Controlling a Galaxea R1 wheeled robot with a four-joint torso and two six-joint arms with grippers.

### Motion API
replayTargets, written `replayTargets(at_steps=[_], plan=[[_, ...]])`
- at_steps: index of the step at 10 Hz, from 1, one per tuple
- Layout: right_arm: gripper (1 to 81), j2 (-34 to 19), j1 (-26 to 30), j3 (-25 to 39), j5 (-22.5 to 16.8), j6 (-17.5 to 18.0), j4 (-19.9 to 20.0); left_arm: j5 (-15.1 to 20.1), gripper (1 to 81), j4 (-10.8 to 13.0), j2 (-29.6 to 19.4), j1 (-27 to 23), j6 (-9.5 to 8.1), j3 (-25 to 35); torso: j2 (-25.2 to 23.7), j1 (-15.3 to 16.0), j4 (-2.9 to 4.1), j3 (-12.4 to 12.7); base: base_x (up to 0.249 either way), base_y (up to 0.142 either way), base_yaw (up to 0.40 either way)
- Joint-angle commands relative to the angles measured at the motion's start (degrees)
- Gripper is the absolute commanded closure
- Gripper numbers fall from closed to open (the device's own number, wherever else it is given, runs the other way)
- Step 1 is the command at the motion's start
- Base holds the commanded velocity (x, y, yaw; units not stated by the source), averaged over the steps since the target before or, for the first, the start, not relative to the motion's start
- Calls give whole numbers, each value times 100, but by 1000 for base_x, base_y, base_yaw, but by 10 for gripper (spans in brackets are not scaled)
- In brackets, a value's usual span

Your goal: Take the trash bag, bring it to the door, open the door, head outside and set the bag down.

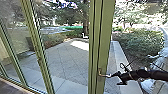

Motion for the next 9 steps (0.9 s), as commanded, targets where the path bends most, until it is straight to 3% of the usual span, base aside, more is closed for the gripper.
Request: replayTargets(at_steps=[1,9], plan=[[10,97,853,-302,-35,249,61,375,811,-27,15,-246,5,-5,-2,0,0,2,0,0,0],[10,916,871,-1587,-17,487,96,375,811,-80,15,-246,-4,-76,2,0,0,0,0,0,0]])
